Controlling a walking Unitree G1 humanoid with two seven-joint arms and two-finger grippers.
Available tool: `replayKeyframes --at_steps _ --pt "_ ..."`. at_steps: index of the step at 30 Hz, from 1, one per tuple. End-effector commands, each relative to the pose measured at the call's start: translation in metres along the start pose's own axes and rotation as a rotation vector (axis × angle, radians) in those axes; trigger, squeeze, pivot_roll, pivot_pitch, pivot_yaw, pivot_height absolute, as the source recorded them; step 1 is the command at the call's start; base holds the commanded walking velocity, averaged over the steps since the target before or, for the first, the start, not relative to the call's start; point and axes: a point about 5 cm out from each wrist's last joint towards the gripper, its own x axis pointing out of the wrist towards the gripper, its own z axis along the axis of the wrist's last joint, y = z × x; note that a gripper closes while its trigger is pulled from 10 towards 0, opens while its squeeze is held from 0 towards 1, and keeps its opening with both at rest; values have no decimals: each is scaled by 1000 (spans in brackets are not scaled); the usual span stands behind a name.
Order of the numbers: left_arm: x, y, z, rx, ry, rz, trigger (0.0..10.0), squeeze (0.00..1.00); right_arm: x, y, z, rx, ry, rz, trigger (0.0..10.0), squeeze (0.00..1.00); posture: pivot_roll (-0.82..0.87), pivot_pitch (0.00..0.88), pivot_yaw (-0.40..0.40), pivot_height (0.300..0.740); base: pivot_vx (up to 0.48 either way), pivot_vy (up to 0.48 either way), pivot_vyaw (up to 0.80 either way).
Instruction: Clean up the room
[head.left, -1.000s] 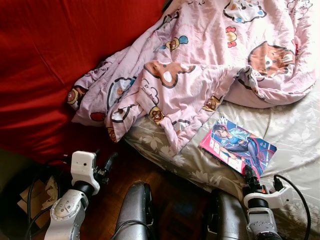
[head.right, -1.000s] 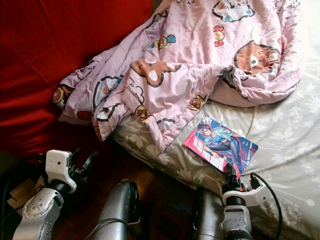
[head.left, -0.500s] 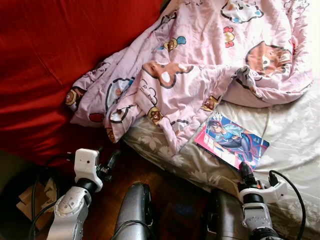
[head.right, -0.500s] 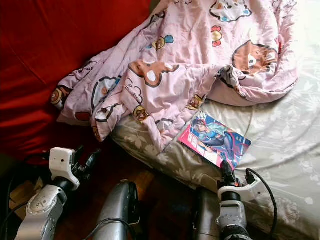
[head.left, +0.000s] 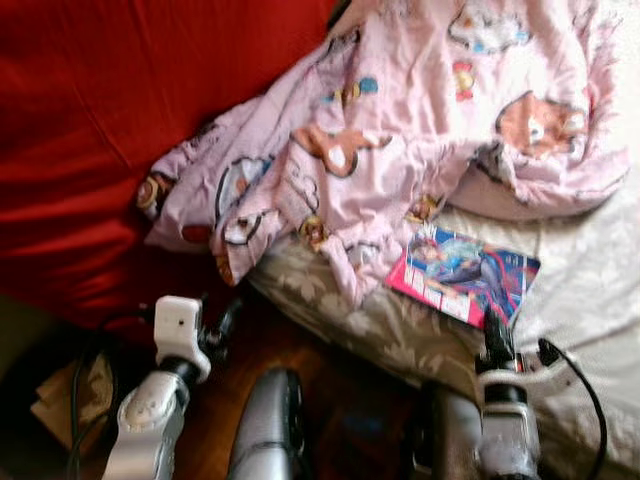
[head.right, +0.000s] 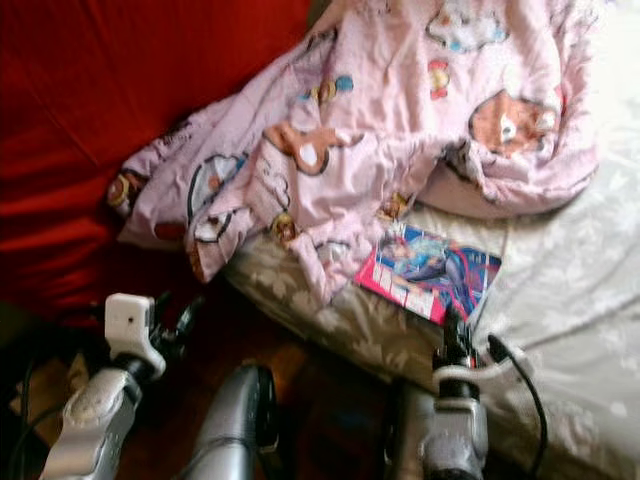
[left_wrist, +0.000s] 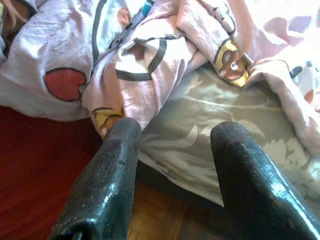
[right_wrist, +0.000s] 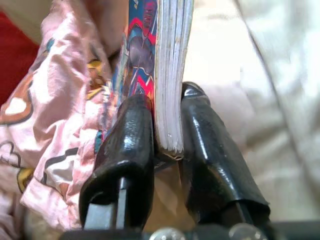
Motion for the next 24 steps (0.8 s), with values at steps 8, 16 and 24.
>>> replayKeyframes --at_steps 8,16,24 --pt "5 3 -8 -54 -3 68 10000 0 19 45 24 -261 17 165 0 0 74 163 36 612 0 0 0" --pt "11 -1 -10 -71 -15 73 10000 0 26 59 31 -289 16 198 0 0 57 131 20 612 0 0 0" --pt "12 -3 -12 -82 -24 72 10000 0 18 43 23 -383 85 69 10000 0 56 123 17 612 0 0 0"
